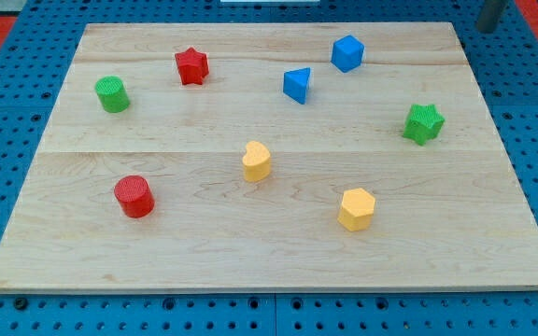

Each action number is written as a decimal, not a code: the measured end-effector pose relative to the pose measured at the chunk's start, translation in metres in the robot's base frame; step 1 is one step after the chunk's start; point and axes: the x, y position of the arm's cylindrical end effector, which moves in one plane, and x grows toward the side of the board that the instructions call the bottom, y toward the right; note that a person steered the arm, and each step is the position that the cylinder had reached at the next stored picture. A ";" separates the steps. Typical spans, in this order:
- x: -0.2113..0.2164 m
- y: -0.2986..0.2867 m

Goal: Point at the green star

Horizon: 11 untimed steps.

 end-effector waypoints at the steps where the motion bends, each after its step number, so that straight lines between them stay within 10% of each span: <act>1: 0.000 -0.001; 8: -0.001 0.012; 11: 0.088 -0.043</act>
